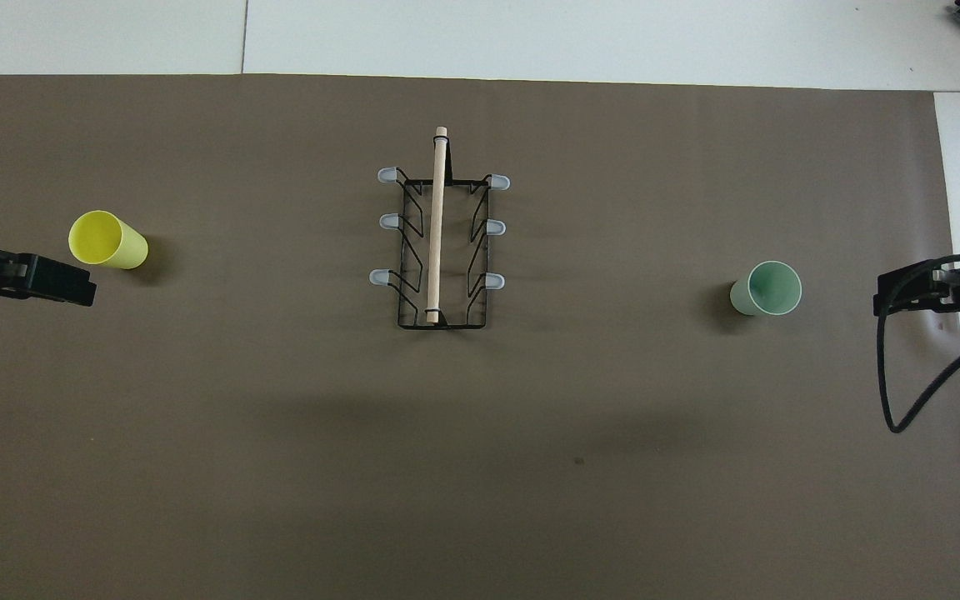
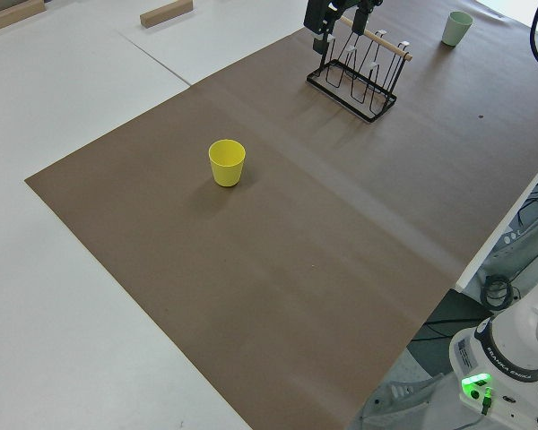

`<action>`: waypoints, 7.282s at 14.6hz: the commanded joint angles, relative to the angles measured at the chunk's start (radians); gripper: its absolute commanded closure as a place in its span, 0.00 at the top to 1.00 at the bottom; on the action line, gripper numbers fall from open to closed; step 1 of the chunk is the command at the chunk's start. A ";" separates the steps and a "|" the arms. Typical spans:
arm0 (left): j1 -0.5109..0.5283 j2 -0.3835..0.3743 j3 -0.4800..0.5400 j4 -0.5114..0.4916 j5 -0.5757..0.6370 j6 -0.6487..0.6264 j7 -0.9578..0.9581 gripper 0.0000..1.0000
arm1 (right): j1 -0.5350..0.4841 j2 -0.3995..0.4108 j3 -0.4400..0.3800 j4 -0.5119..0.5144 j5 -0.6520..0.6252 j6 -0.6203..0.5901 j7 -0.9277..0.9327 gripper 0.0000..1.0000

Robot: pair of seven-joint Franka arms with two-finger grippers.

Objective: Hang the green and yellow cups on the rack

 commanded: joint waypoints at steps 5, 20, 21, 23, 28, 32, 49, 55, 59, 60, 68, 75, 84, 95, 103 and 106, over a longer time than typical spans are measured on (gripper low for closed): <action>-0.003 -0.032 -0.006 -0.037 0.019 0.012 -0.011 1.00 | -0.018 -0.022 0.005 -0.022 0.002 0.031 -0.001 1.00; -0.005 0.429 0.205 0.437 -0.117 -0.092 -0.145 1.00 | -0.034 -0.030 0.001 -0.113 0.031 0.037 -0.104 1.00; -0.008 0.475 0.245 0.472 -0.140 -0.083 -0.194 1.00 | -0.033 -0.006 0.001 -0.112 0.031 0.057 -0.105 1.00; -0.009 0.497 0.288 0.477 -0.214 -0.051 -0.368 1.00 | -0.025 0.060 0.002 -0.089 0.028 0.101 -0.105 1.00; 0.003 0.616 0.380 0.490 -0.332 -0.009 -0.576 1.00 | -0.027 0.295 0.010 0.159 0.010 0.069 -0.105 1.00; 0.056 0.748 0.425 0.546 -0.439 0.079 -0.856 1.00 | -0.024 0.402 0.016 0.259 -0.013 0.057 -0.105 1.00; 0.135 0.597 0.457 -0.073 -1.010 0.394 -1.006 1.00 | 0.231 0.352 0.074 0.049 -0.447 -0.037 -0.688 1.00; 0.106 0.523 0.457 -0.272 -1.180 0.426 -1.012 1.00 | 0.330 0.301 0.074 -0.230 -0.650 0.139 -0.881 1.00; 0.067 0.485 0.456 -0.400 -1.359 0.484 -0.972 1.00 | 0.424 0.329 0.074 -0.259 -0.866 0.193 -1.023 1.00; 0.064 0.480 0.457 -0.406 -1.425 0.488 -0.938 1.00 | 0.427 0.349 0.074 -0.261 -0.877 0.195 -1.023 1.00; -0.009 0.492 0.446 -0.415 -1.588 0.614 -0.930 1.00 | 0.444 0.441 0.073 -0.413 -1.104 0.181 -0.904 1.00; -0.101 0.480 0.445 -0.414 -1.596 0.692 -0.872 1.00 | 0.446 0.497 0.073 -0.424 -1.221 0.176 -0.716 1.00; -0.101 0.455 0.446 -0.313 -1.521 0.718 -0.860 0.00 | 0.426 0.576 0.073 -0.411 -1.354 0.144 -0.633 1.00; -0.103 0.144 0.238 -0.290 -0.713 0.710 -0.985 0.00 | 0.338 0.588 0.073 -0.416 -1.462 0.175 -0.618 0.71; -0.072 0.075 -0.153 -0.290 -0.075 0.718 -1.254 0.00 | 0.364 0.556 0.074 -0.319 -1.364 0.157 -0.644 0.00; -0.069 0.087 -0.273 -0.290 0.103 0.742 -1.341 0.00 | 0.374 0.476 0.097 -0.281 -1.212 0.150 -0.675 0.00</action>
